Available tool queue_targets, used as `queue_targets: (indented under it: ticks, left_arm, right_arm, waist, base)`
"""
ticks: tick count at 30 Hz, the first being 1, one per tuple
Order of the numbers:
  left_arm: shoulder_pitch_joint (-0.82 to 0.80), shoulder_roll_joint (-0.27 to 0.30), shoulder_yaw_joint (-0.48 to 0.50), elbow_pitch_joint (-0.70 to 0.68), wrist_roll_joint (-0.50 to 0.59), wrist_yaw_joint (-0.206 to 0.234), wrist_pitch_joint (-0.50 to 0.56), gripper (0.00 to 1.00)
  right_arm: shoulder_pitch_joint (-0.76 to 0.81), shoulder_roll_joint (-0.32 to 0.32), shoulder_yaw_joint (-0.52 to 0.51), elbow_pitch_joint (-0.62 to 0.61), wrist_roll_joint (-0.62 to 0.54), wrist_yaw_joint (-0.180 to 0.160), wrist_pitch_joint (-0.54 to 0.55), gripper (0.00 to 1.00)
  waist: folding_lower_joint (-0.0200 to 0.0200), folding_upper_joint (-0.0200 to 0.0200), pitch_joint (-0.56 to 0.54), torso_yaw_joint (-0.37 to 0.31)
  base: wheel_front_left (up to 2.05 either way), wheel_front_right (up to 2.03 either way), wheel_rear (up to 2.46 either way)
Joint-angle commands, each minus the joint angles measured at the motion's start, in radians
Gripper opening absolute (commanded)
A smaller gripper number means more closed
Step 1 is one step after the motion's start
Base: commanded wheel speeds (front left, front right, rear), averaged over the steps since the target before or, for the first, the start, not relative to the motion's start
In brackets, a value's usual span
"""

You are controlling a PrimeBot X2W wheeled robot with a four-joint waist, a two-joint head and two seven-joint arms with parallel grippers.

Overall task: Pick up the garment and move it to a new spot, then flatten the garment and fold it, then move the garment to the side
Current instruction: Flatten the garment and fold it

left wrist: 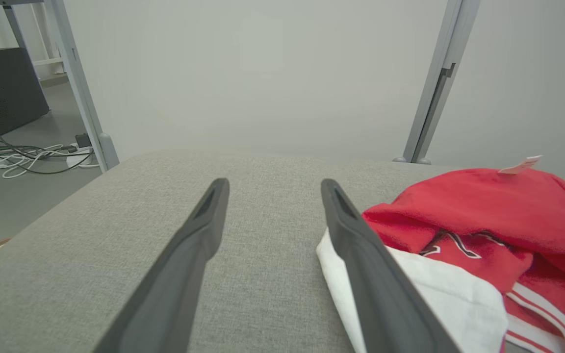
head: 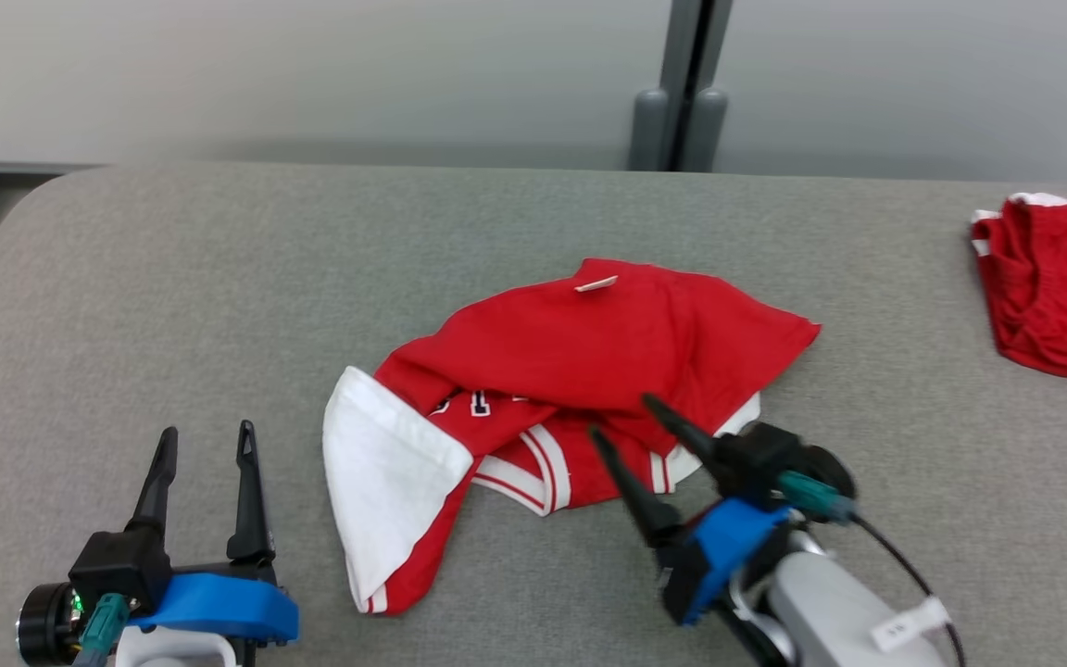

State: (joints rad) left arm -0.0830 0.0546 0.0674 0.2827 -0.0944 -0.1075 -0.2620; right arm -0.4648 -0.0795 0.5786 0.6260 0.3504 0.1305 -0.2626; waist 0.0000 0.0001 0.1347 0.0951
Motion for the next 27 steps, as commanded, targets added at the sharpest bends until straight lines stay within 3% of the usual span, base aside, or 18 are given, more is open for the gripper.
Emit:
queue_targets:
  ticks: [1,7,13,19,27]
  left_arm:
    - [0.012,0.002,0.008,-0.007,0.008,0.001,-0.004,1.0]
    - [0.039,0.004,0.036,-0.02,0.009,0.002,-0.004,1.0]
    - [0.046,0.003,0.049,-0.024,0.013,-0.001,-0.004,1.0]
    - [0.035,0.001,0.05,-0.028,0.019,0.0,-0.004,1.0]
    - [0.008,-0.002,0.031,-0.024,0.016,-0.002,-0.004,1.0]
  right_arm:
    - [0.05,-0.02,-0.052,-0.03,-0.032,0.0,-0.003,1.0]
    - [0.219,-0.03,-0.305,-0.193,-0.142,0.0,-0.003,1.0]
    - [0.357,-0.003,-0.46,-0.3,-0.211,0.0,-0.003,1.0]
    - [0.375,0.015,-0.485,-0.316,-0.233,0.0,-0.003,1.0]
    - [0.17,0.007,-0.411,-0.262,-0.252,0.0,-0.002,1.0]
  waist:
    - [0.0,-0.0001,-0.023,-0.028]
    - [0.0,-0.0001,-0.028,-0.066]
    - [0.0,-0.0001,-0.025,-0.079]
    - [0.0,-0.0001,-0.019,-0.077]
    - [0.0,-0.0001,-0.001,-0.04]
  base:
    - [0.0,0.0,0.0]
    - [0.0,0.0,0.0]
    - [0.0,0.0,0.0]
    - [0.0,0.0,0.0]
    - [0.0,0.0,0.0]
